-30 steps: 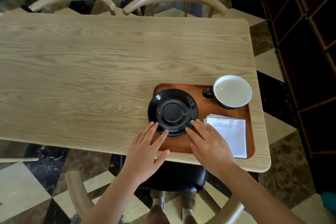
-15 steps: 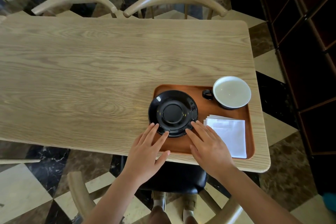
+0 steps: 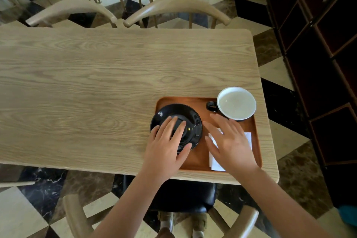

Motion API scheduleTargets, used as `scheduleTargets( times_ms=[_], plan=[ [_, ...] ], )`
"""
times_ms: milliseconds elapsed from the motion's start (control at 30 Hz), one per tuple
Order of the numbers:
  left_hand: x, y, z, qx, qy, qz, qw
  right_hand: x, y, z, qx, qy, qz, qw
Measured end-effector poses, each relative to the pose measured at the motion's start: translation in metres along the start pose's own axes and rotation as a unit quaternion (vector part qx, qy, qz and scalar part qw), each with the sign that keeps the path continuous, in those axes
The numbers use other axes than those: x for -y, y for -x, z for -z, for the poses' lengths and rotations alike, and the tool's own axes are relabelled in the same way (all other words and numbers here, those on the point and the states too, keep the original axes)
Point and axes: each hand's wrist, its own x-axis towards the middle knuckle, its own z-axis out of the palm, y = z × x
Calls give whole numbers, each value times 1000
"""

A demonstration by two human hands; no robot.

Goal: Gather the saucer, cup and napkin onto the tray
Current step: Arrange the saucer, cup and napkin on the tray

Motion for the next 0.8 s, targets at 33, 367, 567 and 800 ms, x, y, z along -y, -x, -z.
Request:
scheduleTargets(
  times_ms=[33,367,567,800],
  plan=[
    [-7,-16,2,-21,-3,-17,1000,-10,-9,6,-19,17,-12,1000],
    [-62,-118,-23,11,-45,-84,995,-94,-33,22,59,60,-185,979],
    [-66,-120,-31,24,50,-48,997,-95,-33,22,100,-58,-261,958],
    [-56,-117,-24,55,211,44,975,-85,-34,20,61,-153,-284,945]
  ],
)
